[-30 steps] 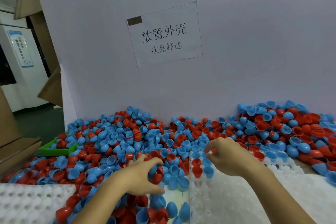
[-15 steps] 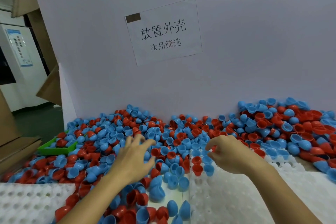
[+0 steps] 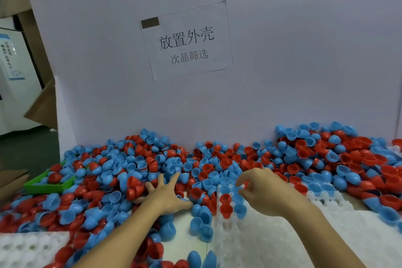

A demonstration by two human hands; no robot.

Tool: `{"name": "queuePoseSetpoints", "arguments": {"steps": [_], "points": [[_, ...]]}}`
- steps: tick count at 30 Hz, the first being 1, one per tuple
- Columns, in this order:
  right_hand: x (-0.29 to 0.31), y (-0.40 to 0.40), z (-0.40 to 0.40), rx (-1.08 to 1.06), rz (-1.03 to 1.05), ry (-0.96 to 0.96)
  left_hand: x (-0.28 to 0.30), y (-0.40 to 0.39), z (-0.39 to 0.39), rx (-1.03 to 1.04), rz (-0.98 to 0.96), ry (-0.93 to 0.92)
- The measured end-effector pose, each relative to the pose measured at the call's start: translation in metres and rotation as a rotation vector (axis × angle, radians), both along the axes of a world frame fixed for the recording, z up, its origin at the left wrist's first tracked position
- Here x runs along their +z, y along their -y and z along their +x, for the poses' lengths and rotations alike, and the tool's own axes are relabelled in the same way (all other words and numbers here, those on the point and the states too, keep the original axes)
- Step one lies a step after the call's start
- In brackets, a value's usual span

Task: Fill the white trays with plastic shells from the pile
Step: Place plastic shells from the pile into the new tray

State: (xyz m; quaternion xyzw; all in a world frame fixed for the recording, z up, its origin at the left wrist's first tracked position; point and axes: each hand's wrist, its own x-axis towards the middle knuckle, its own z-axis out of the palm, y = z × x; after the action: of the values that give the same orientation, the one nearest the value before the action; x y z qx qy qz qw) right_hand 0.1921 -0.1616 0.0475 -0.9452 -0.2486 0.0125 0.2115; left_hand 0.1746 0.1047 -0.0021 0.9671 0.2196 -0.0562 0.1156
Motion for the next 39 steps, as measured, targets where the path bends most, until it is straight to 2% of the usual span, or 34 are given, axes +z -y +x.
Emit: {"name": "queuePoseSetpoints", "arguments": {"steps": [4, 8, 11, 15, 19, 21, 25, 28, 30, 35, 39], "points": [[0.001, 0.002, 0.002, -0.004, 0.011, 0.006, -0.010, 0.003, 0.016, 0.038, 0.023, 0.106], [0.001, 0.005, 0.004, -0.009, 0.026, 0.018, -0.014, -0.001, 0.030, 0.068, -0.037, 0.097], [0.000, 0.005, 0.005, -0.004, 0.036, 0.017, -0.019, 0.004, 0.030, 0.118, 0.032, 0.211], [-0.001, 0.004, 0.004, 0.013, 0.037, 0.005, -0.022, 0.011, 0.025, 0.076, 0.066, 0.327], [0.002, 0.004, 0.004, 0.013, 0.044, 0.004, -0.013, 0.003, 0.021, 0.061, -0.010, 0.421], [0.003, 0.006, 0.004, 0.009, 0.052, 0.008, -0.008, -0.004, 0.020, 0.120, -0.159, 0.534], [0.004, 0.008, 0.003, 0.012, 0.066, 0.014, 0.005, -0.014, 0.012, 0.285, -0.800, 0.748], [0.006, 0.008, 0.002, 0.025, 0.072, 0.014, 0.020, -0.011, -0.004, 0.425, -1.209, 0.878], [0.007, 0.007, 0.002, 0.037, 0.086, 0.004, 0.029, -0.002, -0.017, 0.436, -1.442, 0.926], [0.007, -0.004, -0.003, 0.125, 0.159, -0.033, 0.031, 0.040, -0.056, 0.285, -1.798, 0.897], [0.005, -0.020, -0.013, 0.182, 0.283, -0.075, 0.026, 0.071, -0.072, 0.196, -1.939, 0.831]]}}
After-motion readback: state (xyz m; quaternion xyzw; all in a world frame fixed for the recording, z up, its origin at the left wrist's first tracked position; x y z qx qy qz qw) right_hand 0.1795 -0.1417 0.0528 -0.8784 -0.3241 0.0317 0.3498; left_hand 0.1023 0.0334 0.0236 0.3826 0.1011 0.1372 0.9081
